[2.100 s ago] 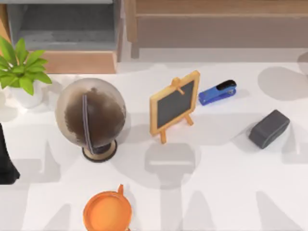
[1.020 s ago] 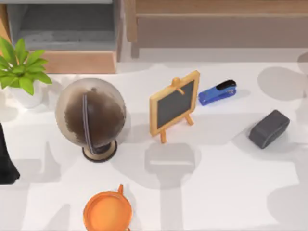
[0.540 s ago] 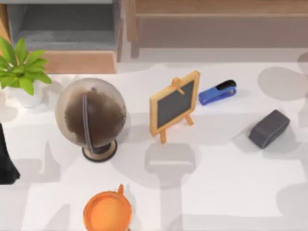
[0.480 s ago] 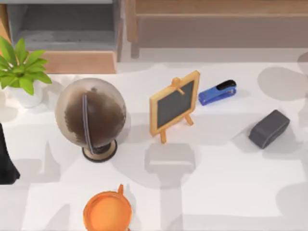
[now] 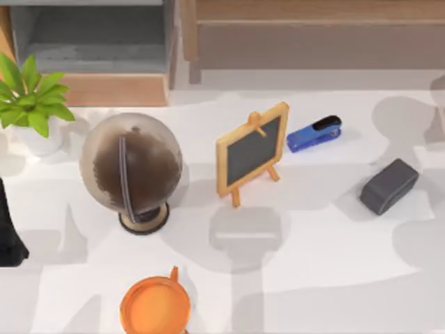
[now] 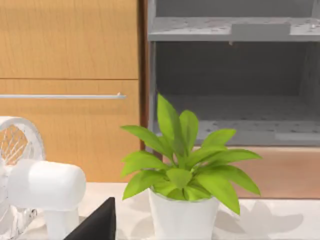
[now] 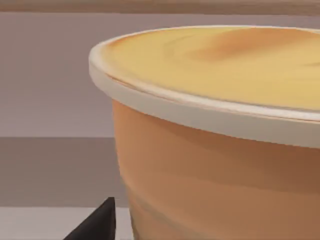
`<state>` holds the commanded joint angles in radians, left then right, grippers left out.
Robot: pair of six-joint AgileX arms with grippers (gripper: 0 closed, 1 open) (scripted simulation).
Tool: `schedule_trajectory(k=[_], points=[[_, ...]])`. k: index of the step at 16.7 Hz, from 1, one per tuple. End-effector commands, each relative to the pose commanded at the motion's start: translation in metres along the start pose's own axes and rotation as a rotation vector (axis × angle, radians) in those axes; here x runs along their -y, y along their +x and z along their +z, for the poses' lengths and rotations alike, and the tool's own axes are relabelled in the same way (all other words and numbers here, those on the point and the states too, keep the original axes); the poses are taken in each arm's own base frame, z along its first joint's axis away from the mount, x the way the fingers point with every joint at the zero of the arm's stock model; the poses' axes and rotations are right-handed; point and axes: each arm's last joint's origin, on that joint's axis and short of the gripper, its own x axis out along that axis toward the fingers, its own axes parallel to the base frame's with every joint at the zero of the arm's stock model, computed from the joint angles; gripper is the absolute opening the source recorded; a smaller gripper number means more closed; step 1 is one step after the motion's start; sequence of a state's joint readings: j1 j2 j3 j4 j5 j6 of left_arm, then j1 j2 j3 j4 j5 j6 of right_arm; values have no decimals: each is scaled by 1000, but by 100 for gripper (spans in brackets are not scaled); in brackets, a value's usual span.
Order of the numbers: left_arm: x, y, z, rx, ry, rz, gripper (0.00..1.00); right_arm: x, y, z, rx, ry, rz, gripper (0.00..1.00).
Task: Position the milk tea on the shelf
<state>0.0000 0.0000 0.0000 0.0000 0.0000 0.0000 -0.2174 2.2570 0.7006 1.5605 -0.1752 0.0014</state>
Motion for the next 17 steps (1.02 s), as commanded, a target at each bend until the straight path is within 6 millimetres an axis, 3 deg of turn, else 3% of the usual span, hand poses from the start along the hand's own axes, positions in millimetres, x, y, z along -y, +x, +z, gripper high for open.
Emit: schedule_trajectory(k=[3,7,17], points=[[0,0,0,0,0,0,100,-1,18,1,0,0,0,100],[0,0,0,0,0,0,100,-1,20,1,-1,0,0,100],[0,0,0,0,0,0,100,-1,20,1,-1,0,0,25]])
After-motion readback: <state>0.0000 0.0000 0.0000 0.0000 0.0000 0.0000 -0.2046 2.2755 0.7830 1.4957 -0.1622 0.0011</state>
